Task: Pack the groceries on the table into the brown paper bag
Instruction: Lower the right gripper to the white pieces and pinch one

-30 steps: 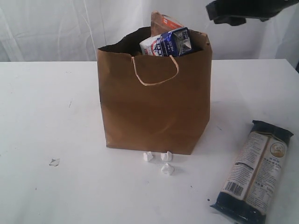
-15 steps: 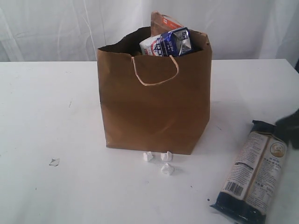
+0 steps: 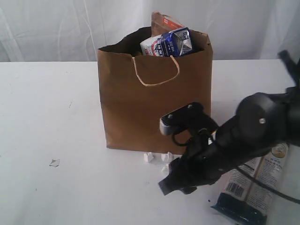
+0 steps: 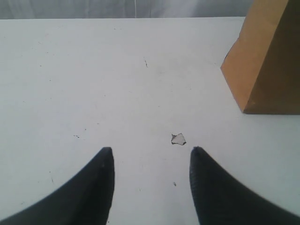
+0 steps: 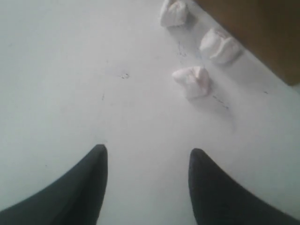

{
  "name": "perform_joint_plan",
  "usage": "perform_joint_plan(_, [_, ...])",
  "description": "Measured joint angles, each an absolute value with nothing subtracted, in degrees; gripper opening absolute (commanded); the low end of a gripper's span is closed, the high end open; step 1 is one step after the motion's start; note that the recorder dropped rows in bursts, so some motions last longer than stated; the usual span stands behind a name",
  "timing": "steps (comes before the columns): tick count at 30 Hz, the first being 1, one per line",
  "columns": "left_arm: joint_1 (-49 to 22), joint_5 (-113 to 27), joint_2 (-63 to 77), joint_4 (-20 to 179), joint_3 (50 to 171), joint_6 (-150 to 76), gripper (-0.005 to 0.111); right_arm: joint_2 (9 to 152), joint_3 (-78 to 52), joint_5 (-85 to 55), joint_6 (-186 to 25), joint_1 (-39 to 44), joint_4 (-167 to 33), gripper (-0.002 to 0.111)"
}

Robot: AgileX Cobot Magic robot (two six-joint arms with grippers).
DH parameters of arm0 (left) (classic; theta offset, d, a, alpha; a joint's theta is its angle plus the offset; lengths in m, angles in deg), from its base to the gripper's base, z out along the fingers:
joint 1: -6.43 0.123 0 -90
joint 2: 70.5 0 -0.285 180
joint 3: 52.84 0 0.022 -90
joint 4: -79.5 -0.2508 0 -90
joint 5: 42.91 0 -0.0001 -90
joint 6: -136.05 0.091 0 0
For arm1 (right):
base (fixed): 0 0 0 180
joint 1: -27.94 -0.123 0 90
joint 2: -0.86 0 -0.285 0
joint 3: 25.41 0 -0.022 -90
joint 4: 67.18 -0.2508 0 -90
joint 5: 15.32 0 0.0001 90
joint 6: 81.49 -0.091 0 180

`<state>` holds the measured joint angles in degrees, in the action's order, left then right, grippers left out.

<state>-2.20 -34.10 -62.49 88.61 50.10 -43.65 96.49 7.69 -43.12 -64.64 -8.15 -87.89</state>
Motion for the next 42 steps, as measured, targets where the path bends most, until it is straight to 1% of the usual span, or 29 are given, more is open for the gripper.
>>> perform_joint_plan(1, [-2.2,-34.1,-62.49,88.61,50.1,-43.65,0.053,99.84,6.09,-42.3,-65.49,-9.47,-87.89,0.05])
perform_joint_plan(4, [-2.2,-34.1,-62.49,88.61,50.1,-43.65,0.053,103.4,3.38,-41.75,-67.44,-10.07,-87.89,0.05])
perform_joint_plan(12, [-2.2,-34.1,-62.49,88.61,50.1,-43.65,0.053,109.01,-1.75,-42.08,-73.65,-10.34,-82.63,0.049])
perform_joint_plan(20, [-2.2,-34.1,-62.49,88.61,50.1,-43.65,0.053,109.63,-2.36,-42.94,-79.38,-10.34,-75.2,0.049])
perform_joint_plan(25, [-2.2,-34.1,-62.49,88.61,50.1,-43.65,0.053,111.19,-2.36,-42.93,-80.01,-10.34,-74.6,0.049])
perform_joint_plan(33, [-2.2,-34.1,-62.49,88.61,50.1,-43.65,0.053,113.87,-2.36,-39.14,-80.01,-10.34,-74.47,0.049])
perform_joint_plan(35, [-2.2,-34.1,-62.49,88.61,50.1,-43.65,0.053,114.09,-2.36,-38.58,-80.01,-10.34,-74.47,0.045])
perform_joint_plan(36, [-2.2,-34.1,-62.49,88.61,50.1,-43.65,0.053,114.09,-2.36,-38.43,-80.01,-10.34,-74.59,0.042])
perform_joint_plan(42, [-2.2,-34.1,-62.49,88.61,50.1,-43.65,0.053,114.09,-2.36,-38.38,-80.1,-10.34,-75.01,0.011])
